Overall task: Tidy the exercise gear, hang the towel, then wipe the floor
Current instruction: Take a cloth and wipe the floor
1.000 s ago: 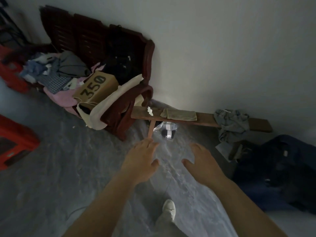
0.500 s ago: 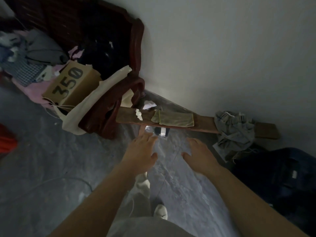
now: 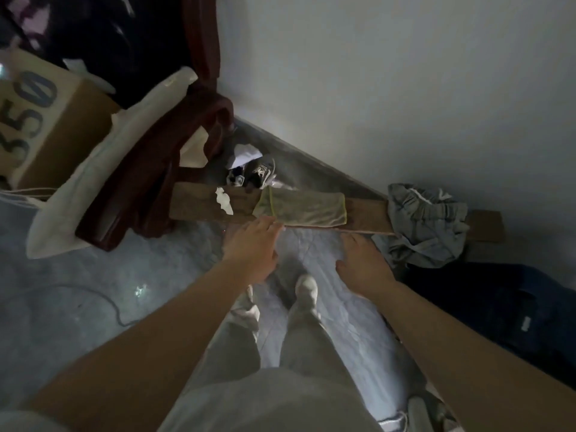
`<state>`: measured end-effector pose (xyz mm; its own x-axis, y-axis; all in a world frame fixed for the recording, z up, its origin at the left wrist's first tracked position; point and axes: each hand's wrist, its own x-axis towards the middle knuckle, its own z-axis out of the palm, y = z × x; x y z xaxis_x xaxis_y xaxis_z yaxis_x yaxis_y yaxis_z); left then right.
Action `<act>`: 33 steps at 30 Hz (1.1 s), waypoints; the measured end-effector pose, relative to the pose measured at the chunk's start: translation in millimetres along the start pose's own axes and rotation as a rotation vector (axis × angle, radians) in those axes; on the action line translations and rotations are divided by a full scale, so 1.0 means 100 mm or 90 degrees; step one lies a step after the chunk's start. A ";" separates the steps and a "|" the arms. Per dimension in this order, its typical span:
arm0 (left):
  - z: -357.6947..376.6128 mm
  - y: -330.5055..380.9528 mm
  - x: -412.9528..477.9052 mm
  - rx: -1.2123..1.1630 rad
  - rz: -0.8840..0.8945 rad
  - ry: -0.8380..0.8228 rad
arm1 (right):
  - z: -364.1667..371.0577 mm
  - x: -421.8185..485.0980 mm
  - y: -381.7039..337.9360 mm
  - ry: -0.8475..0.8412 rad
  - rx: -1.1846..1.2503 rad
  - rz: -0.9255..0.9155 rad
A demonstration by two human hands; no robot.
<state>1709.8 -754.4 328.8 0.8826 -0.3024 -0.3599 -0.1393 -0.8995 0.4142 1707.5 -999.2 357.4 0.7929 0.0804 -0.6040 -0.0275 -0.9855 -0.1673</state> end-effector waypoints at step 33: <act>1.65 -0.53 1.91 0.196 -0.063 -0.044 | 0.91 2.53 1.21 -0.027 -0.256 -0.246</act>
<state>1811.3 -816.8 100.3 0.8673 -0.2203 -0.4463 -0.1932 -0.9754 0.1061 1849.2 -1084.7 113.6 0.6737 0.4447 -0.5903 0.5007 -0.8621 -0.0780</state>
